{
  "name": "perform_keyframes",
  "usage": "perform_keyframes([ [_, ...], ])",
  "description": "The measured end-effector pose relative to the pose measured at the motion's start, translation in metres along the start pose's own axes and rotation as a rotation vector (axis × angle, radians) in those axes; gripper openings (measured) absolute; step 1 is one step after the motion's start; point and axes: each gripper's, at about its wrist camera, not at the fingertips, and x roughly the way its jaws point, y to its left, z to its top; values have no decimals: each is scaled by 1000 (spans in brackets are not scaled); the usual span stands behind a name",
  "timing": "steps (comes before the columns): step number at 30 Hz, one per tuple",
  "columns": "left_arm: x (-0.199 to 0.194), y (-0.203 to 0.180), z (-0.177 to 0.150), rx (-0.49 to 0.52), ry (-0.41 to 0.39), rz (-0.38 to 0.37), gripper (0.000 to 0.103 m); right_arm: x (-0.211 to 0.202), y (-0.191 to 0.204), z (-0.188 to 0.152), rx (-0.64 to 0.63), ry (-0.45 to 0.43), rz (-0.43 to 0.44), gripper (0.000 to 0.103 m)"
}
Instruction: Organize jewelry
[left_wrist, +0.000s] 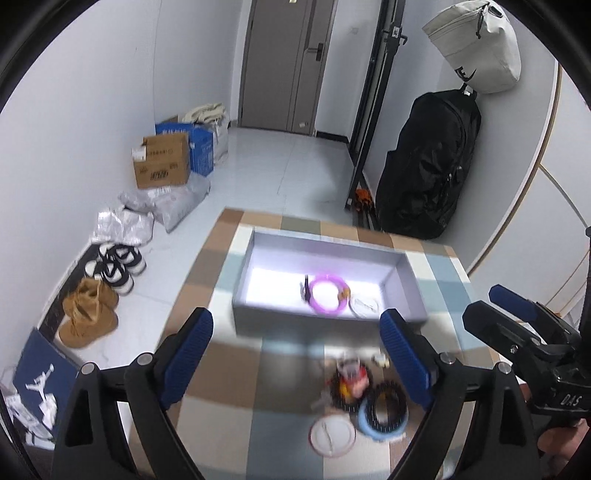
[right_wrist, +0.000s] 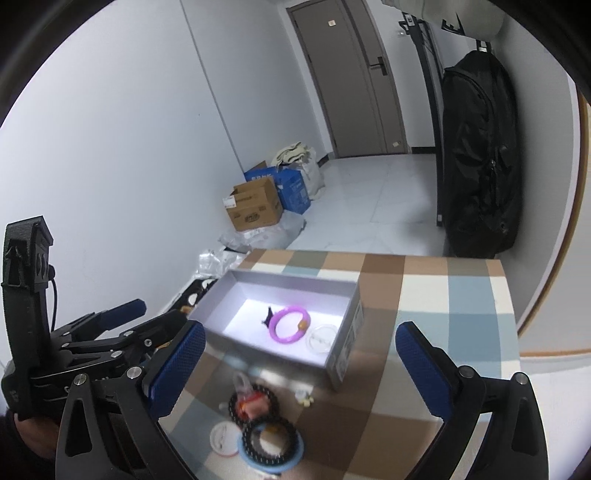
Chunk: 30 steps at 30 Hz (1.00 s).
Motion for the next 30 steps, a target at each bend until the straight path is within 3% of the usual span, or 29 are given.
perform_keyframes([
  [5, 2, 2, -16, 1, 52, -33, 89, -6, 1, -13, -23, 15, -8, 103],
  [11, 9, -4, -31, 49, 130, -84, 89, -7, -6, -33, 38, 68, -8, 103],
  [19, 22, -11, -51, 114, 251, -45, 89, -13, -9, -42, 44, 78, -32, 103],
  [30, 31, -15, -63, 197, 328, 6, 89, -16, -18, -44, 73, 82, -45, 103],
])
